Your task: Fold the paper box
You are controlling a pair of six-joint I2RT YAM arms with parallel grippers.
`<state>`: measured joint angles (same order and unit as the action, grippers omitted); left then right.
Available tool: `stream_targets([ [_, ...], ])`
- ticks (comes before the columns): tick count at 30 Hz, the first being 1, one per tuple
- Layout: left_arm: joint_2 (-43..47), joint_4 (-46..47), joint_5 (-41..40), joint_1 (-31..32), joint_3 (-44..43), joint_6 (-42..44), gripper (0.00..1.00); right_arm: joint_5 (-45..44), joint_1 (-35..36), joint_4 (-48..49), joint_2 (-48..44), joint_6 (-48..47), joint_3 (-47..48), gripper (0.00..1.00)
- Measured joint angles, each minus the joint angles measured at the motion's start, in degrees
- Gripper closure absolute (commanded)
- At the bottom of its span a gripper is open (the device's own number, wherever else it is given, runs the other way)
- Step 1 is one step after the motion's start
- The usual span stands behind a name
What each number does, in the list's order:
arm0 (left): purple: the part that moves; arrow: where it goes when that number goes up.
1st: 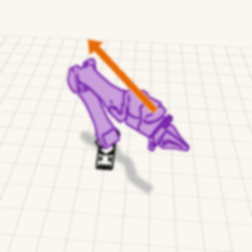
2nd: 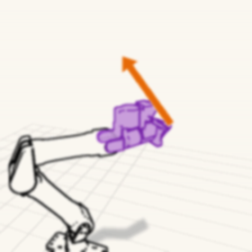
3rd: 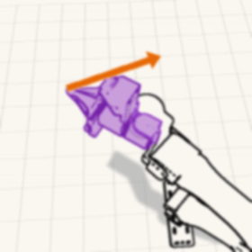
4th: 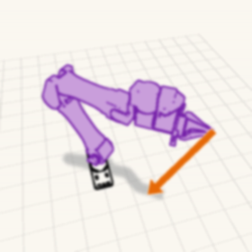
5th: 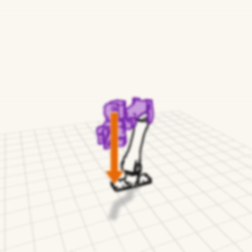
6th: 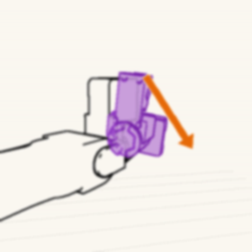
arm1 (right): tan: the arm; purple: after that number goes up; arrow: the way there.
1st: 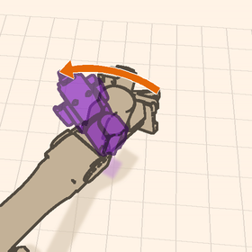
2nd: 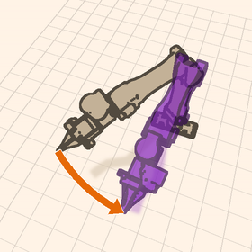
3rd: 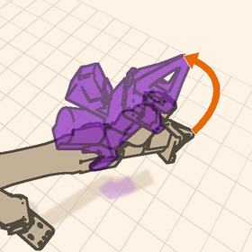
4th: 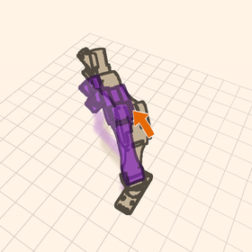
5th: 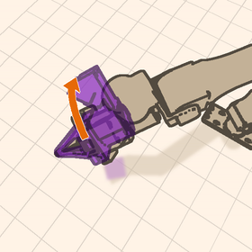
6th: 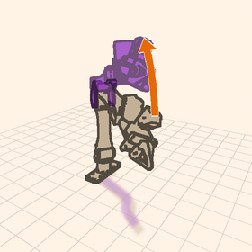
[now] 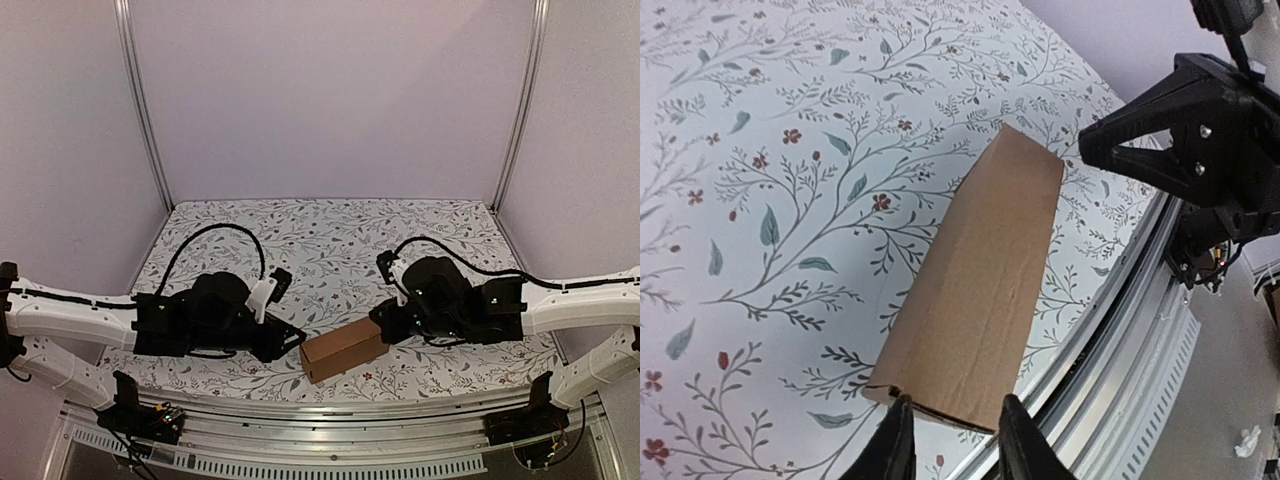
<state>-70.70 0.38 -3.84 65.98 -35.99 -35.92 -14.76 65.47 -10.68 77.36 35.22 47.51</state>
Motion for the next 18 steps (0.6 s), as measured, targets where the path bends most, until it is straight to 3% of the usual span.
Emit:
stream_targets([
  [11,-0.3,-11.5,-5.5,-4.4,-12.9,6.2,0.01,-1.1,0.0,-6.9,-12.6,2.6,-4.4,1.00],
  [18,-7.0,-11.5,-1.1,-8.4,-13.7,5.7,0.00,0.5,0.0,-4.8,-13.4,11.3,-15.5,1.00],
])
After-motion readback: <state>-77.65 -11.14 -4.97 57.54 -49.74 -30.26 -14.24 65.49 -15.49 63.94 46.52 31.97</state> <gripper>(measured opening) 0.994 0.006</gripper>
